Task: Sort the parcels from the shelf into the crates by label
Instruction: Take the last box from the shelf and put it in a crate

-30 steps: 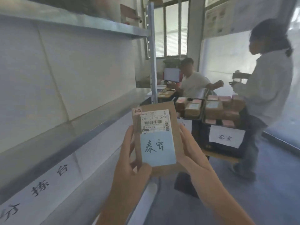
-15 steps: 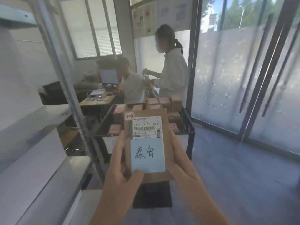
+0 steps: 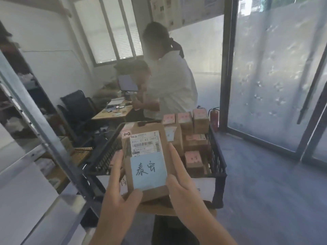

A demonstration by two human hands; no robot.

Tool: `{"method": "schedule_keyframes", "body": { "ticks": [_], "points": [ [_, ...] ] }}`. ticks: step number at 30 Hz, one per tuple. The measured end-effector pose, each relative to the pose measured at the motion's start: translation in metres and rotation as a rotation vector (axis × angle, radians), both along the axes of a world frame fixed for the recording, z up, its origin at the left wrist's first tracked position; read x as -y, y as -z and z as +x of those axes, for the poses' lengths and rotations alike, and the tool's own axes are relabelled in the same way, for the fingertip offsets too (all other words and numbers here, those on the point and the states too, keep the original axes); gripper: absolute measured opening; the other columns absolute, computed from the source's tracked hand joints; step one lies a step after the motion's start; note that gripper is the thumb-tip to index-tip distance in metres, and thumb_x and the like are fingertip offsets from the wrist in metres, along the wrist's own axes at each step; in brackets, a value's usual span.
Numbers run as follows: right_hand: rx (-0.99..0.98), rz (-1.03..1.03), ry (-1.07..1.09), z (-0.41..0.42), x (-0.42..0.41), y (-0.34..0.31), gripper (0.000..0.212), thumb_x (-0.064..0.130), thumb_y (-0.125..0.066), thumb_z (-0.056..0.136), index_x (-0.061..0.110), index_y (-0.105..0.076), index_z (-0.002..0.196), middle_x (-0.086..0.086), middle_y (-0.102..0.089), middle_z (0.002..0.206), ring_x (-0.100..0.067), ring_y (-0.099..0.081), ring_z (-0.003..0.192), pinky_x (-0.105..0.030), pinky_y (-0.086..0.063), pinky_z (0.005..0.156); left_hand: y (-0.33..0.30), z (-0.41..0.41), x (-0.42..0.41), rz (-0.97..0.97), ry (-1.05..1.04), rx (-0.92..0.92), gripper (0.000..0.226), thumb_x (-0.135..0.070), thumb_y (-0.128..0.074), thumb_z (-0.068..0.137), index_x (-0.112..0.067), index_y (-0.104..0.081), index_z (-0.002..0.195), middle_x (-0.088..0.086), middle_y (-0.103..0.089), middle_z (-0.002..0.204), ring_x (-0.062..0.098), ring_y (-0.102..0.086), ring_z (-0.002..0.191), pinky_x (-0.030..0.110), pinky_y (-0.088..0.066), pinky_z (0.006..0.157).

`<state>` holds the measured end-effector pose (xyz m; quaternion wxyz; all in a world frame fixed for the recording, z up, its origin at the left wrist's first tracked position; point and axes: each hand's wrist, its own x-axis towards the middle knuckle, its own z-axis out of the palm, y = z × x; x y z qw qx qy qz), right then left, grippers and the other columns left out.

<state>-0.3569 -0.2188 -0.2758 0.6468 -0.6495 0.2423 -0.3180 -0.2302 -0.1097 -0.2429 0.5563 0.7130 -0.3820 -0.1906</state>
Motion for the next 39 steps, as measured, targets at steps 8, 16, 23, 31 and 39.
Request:
{"method": "schedule_keyframes", "body": {
  "ticks": [8, 16, 23, 31, 39],
  "points": [
    [-0.626, -0.249, 0.391, -0.008, 0.095, -0.010, 0.138, 0.096, -0.055, 0.054, 0.042, 0.014, 0.159, 0.014, -0.029, 0.154, -0.014, -0.042, 0.139, -0.034, -0.045, 0.101, 0.034, -0.012, 0.135, 0.069, 0.199, -0.275, 0.086, 0.015, -0.042, 0.097, -0.060, -0.050, 0.138, -0.026, -0.053, 0.148, -0.004, -0.058, 0.129, 0.031, -0.051, 0.111],
    [-0.945, -0.208, 0.572, 0.021, 0.202, -0.001, 0.137, 0.093, -0.045, 0.043, 0.046, 0.010, 0.160, 0.002, -0.020, 0.155, -0.027, -0.034, 0.145, -0.048, -0.044, 0.110, 0.065, 0.023, 0.290, 0.165, 0.439, -0.569, 0.061, 0.007, -0.039, 0.102, -0.048, -0.052, 0.126, -0.018, -0.055, 0.134, -0.015, -0.057, 0.106, 0.003, -0.045, 0.091],
    [-1.050, -0.244, 0.625, 0.074, 0.281, 0.031, 0.119, 0.085, -0.050, 0.056, 0.047, -0.006, 0.160, -0.003, -0.019, 0.161, -0.033, -0.036, 0.142, -0.051, -0.044, 0.110, 0.069, 0.086, 0.347, 0.189, 0.454, -0.626, 0.064, 0.003, -0.035, 0.098, -0.035, -0.055, 0.145, -0.012, -0.053, 0.148, -0.013, -0.068, 0.093, 0.028, -0.053, 0.092],
    [-1.228, -0.307, 0.478, 0.117, 0.329, 0.073, 0.108, 0.081, -0.050, 0.075, 0.043, 0.000, 0.163, -0.011, 0.000, 0.174, -0.038, -0.031, 0.147, -0.052, -0.041, 0.109, 0.075, 0.156, 0.346, 0.051, 0.321, -0.305, 0.055, -0.034, -0.037, 0.087, -0.052, -0.061, 0.134, -0.029, -0.054, 0.146, -0.007, -0.045, 0.140, 0.044, -0.039, 0.121],
    [-1.242, -0.333, 0.464, 0.118, 0.337, 0.080, 0.107, 0.082, -0.047, 0.078, 0.044, 0.005, 0.163, -0.010, 0.005, 0.174, -0.039, -0.025, 0.151, -0.052, -0.039, 0.111, 0.074, 0.159, 0.364, 0.076, 0.318, -0.215, 0.057, -0.034, -0.032, 0.090, -0.050, -0.054, 0.140, -0.030, -0.053, 0.147, -0.013, -0.044, 0.136, 0.036, -0.034, 0.123]
  ]
}}
